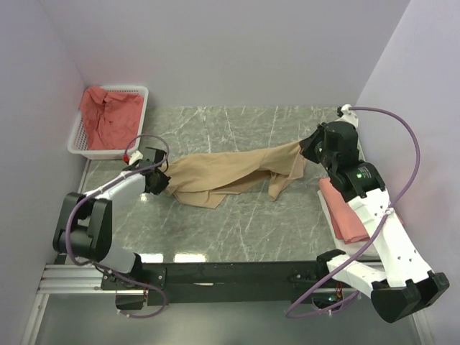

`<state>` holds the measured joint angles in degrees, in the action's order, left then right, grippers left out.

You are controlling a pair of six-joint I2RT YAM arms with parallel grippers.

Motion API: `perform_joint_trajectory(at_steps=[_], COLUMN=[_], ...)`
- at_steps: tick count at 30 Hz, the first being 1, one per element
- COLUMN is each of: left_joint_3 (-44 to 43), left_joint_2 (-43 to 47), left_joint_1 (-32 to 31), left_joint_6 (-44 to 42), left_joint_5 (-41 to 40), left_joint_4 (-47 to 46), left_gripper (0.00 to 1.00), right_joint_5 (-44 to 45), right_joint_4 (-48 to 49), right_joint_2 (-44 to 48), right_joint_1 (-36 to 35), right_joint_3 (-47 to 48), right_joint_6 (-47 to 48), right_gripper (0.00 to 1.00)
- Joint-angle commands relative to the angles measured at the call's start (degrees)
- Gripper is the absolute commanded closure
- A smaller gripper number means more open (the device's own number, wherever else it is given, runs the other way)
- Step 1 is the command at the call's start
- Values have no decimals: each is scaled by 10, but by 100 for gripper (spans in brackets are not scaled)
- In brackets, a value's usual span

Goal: Fold and stack the t-shirts
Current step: Flatten the tshirt out

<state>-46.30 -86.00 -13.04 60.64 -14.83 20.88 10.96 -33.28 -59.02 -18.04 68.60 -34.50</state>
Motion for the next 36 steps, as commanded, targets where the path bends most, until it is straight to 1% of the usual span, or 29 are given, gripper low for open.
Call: perform_joint_trajectory(at_steps=[1,5,6,10,12,14,15,16,17,18,19,21,24,26,31,36], left_joint_3=[-34,-16,-10,29,44,66,73,85,90,97,102,110,147,164,197,204], left_joint_2=[71,144,171,234,258,268,274,276,279,283,286,291,303,311,333,310], left_joint_1=[14,42,46,56,57,57,57,57,57,57,57,57,55,37,-14,-30], left_joint_6=[-23,-40,-43,-54,-55,-53,-51,-47,-47,-44,-42,-38,-21,-4,65,98], left_joint_5=[-4,13,23,36,45,58,59,56,53,51,50,52,68,66,25,22], left_joint_4=[38,74,89,114,117,122,124,125,127,127,128,124,116,111,119,108], left_gripper=[99,99,99,99,95,84,78,64,57,54,47,45,46,48,48,48], right_joint_5=[11,13,10,-9,-23,-35,-46,-49,-49,-52,-53,-58,-60,-61,-69,-74], right_joint_4=[-10,-37,-41,-50,-47,-38,-36,-31,-26,-23,-16,-8,2,10,22,29], right_joint_2=[9,36,51,94,115,124,129,130,130,128,128,124,120,121,117,115], right_joint_1=[12,26,29,34,33,33,33,33,33,33,33,33,33,33,33,34], right_joint_3=[45,37,23,-28,-64,-90,-114,-125,-136,-153,-160,-176,-190,-196,-210,-216], right_joint_6=[23,25,25,15,10,2,1,-1,-1,-2,-3,-2,-2,-5,-6,-4], right_gripper=[100,100,100,100,100,100,100,100,100,100,100,100,100,100,100,100])
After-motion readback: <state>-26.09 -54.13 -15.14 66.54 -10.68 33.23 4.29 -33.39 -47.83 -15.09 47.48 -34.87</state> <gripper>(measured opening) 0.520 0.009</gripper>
